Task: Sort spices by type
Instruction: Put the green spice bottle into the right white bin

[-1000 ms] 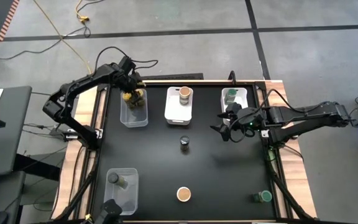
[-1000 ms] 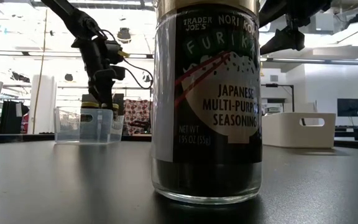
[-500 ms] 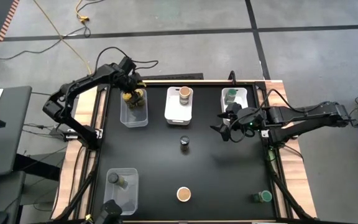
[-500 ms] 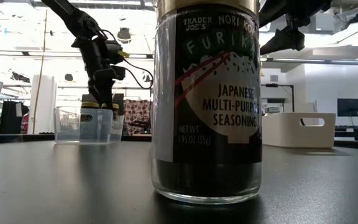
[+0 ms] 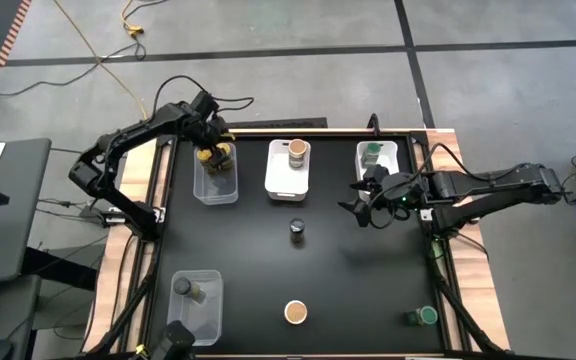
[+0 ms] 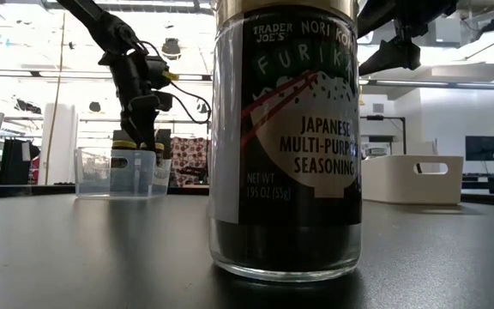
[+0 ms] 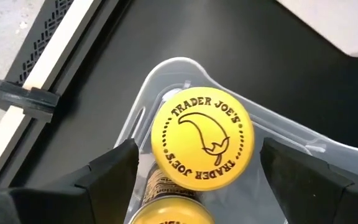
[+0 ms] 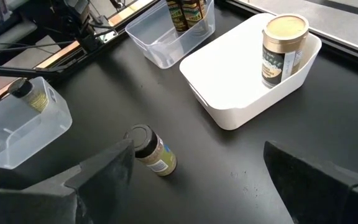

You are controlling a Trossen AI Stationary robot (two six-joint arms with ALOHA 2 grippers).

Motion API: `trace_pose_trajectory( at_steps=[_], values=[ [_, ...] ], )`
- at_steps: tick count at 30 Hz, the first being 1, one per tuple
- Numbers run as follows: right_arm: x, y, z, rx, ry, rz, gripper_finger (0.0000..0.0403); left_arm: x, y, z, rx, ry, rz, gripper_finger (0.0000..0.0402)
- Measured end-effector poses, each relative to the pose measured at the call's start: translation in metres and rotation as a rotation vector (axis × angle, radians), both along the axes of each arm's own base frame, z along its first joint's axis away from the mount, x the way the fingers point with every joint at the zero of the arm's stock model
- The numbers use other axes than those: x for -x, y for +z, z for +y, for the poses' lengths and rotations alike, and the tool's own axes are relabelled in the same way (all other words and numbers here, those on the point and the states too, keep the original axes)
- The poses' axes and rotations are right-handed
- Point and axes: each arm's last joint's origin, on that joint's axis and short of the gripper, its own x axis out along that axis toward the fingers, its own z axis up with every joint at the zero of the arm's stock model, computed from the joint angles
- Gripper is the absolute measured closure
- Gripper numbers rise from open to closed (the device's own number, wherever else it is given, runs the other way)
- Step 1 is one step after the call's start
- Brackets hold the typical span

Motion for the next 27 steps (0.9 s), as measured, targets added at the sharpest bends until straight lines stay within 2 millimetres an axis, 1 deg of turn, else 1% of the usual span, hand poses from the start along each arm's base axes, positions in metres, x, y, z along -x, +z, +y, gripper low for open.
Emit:
trace_pose_trajectory(
  at_steps=[6, 9, 13, 19, 24, 27],
  values=[
    [0.0, 0.0, 0.0, 0.0, 0.0, 0.0, 0.0017, 0.001, 0.0, 0.001, -0.023, 0.011, 0.03, 0.0081],
    [0.0, 0.0, 0.0, 0.001, 0.0, 0.0, 0.0017, 0.001, 0.006, 0.001, -0.017, 0.009, 0.035, 0.0081],
    [0.0, 0.0, 0.0, 0.0, 0.0, 0.0, 0.0017, 0.0, 0.024, 0.002, -0.031, -0.012, 0.035, 0.0081],
    [0.0, 0.0, 0.0, -0.01, -0.007, -0.004, 0.0017, 0.0, 0.059, 0.002, -0.036, -0.005, 0.012, 0.0081],
    [0.0, 0.0, 0.0, -0.013, -0.009, -0.005, 0.0017, -0.001, 0.086, 0.003, -0.058, 0.056, -0.049, 0.0081],
    [0.0, 0.0, 0.0, -0.013, -0.009, -0.004, 0.0017, -0.001, 0.098, 0.003, -0.063, 0.106, -0.082, 0.0081]
  ],
)
